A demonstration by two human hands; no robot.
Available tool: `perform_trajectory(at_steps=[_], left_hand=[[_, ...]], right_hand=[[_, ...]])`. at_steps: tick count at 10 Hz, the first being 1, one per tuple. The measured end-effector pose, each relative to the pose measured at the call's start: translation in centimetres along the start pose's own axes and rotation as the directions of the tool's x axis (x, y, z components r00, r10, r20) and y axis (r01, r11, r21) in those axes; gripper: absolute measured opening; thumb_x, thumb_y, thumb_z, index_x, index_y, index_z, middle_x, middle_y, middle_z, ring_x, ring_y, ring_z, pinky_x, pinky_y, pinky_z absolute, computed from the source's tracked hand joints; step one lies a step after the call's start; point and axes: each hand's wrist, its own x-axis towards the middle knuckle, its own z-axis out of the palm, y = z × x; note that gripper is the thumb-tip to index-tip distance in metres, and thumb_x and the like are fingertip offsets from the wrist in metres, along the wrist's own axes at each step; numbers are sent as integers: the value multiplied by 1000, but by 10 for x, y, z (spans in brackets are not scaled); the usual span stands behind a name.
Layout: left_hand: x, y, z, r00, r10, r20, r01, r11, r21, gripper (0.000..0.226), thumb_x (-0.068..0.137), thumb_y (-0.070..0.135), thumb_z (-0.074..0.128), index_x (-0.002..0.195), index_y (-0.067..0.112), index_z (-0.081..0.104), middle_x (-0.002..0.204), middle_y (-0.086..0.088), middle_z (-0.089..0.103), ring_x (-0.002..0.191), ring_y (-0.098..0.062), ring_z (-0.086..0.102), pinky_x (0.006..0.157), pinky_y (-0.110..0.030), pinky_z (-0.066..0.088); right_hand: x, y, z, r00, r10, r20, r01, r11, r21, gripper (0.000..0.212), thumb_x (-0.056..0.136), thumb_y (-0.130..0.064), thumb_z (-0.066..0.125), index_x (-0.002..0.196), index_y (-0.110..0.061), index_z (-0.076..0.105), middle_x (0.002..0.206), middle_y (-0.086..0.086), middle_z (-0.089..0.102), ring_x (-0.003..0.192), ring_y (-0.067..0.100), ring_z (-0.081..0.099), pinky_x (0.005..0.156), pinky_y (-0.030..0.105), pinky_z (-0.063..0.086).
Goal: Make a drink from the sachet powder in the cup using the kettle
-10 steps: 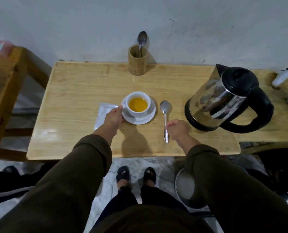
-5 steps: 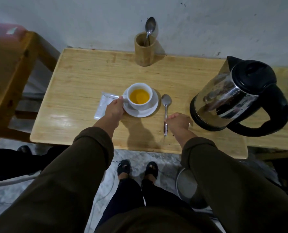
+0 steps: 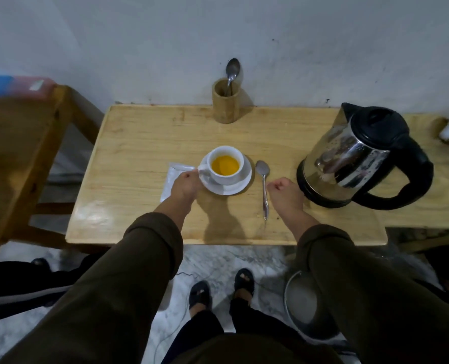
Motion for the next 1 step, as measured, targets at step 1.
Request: perform_trajectory(at_steps=[1], left_hand=[[-22, -9, -14, 1000, 9, 10, -9, 998, 59, 31, 96, 28, 37, 85, 10, 61, 70, 1, 48, 81, -22, 49, 63, -30, 36]], right_hand=[[-29, 1, 0, 999, -47, -18, 48, 996, 74, 17, 90, -23, 53, 87, -9, 63, 75, 4, 59, 73, 22, 55, 62, 31, 45]])
